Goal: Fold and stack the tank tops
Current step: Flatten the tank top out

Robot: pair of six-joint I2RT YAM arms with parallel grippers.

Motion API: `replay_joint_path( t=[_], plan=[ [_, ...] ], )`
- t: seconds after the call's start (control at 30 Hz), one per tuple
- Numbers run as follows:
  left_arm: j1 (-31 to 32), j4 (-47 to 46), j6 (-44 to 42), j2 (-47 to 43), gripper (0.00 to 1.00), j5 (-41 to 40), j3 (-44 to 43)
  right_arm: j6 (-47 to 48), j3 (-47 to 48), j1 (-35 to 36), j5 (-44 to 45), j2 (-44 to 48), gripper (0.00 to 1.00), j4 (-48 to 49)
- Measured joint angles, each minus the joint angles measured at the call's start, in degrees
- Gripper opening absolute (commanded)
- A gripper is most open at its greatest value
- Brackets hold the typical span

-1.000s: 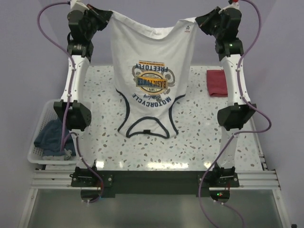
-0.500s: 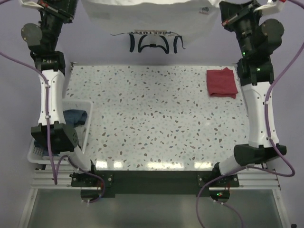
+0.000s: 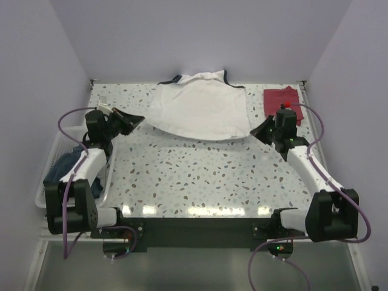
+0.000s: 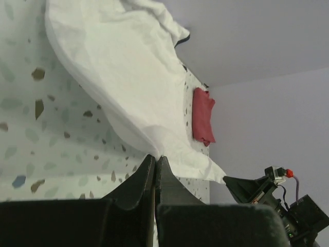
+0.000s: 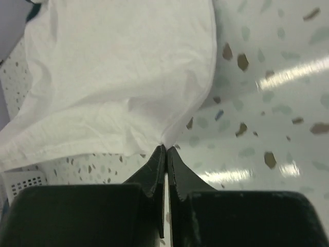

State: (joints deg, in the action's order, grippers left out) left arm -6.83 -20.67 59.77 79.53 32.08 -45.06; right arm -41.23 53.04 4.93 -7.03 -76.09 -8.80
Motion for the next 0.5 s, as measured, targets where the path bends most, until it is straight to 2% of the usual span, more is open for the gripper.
replay_joint_path(
  t=[0.1,0.2,0.5],
  plan=[
    [0.7,8.6,-2.2,-8.3,0.0,-1.5,5.9,-1.4,-6.6,0.0,-0.1,7.9,0.0,-6.1],
    [1.2,17.6,-5.4,-14.5,0.0,-3.5,6.8,-1.8,-8.7,0.0,-0.3,13.8,0.0,-9.6],
    [7.3,38.5,-13.5,-17.5,0.0,-10.0,10.1,-2.7,-16.8,0.0,-1.7,22.7,0.0,-25.4]
  ],
)
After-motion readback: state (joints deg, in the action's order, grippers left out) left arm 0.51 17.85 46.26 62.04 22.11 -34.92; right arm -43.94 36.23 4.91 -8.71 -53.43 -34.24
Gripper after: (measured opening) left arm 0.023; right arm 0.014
